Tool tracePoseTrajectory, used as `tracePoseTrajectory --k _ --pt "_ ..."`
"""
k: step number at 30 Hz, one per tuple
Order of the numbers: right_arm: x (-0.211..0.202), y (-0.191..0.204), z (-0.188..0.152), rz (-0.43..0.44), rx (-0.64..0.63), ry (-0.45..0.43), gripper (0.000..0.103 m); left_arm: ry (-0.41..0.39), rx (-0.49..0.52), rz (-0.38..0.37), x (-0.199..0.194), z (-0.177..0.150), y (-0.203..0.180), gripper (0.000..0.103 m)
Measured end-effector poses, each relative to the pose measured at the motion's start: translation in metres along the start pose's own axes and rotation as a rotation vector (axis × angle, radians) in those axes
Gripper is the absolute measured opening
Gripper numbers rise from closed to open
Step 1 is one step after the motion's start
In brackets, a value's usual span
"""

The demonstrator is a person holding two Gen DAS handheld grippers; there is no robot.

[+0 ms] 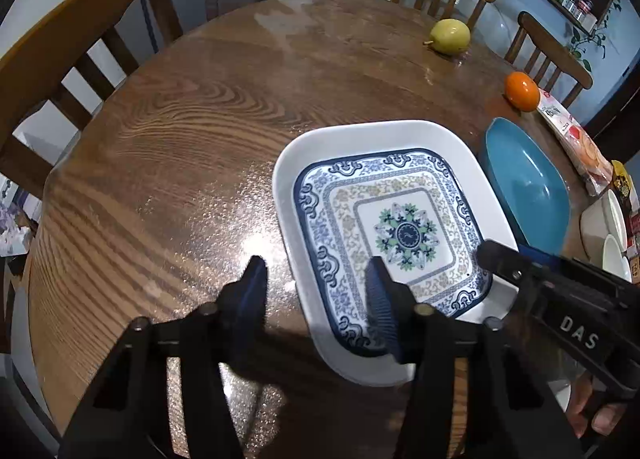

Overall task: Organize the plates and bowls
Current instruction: 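Lift the patterned plate with both grippers and carry it over the other patterned plate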

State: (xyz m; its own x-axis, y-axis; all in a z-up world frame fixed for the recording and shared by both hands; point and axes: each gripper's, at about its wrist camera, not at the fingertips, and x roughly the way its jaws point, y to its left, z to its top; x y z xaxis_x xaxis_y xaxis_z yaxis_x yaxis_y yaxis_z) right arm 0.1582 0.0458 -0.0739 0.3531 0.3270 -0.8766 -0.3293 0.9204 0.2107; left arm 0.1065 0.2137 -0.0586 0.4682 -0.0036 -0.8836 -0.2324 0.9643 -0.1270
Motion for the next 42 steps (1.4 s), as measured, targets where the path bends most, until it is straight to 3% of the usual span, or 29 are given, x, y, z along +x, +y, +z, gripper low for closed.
tracePoseTrajectory --k 5,9,13,32,42 --pt "0.004 0.009 0.005 -0.035 -0.044 -0.012 0.026 -0.007 0.0 0.001 0.0 0.002 0.002 0.022" --pt "0.006 0.014 0.004 -0.087 -0.089 -0.022 0.016 -0.016 0.002 0.009 0.0 0.001 0.003 0.021" --pt "0.003 0.009 0.004 -0.083 -0.081 -0.023 0.011 -0.021 -0.016 0.001 0.0 0.002 0.007 0.015" --pt "-0.046 0.025 -0.028 -0.013 -0.098 -0.091 0.008 -0.061 -0.024 0.006 -0.041 -0.021 0.016 0.015" --pt "-0.085 0.012 -0.061 -0.004 -0.044 -0.144 0.008 -0.098 0.058 -0.022 -0.071 -0.041 -0.009 0.015"
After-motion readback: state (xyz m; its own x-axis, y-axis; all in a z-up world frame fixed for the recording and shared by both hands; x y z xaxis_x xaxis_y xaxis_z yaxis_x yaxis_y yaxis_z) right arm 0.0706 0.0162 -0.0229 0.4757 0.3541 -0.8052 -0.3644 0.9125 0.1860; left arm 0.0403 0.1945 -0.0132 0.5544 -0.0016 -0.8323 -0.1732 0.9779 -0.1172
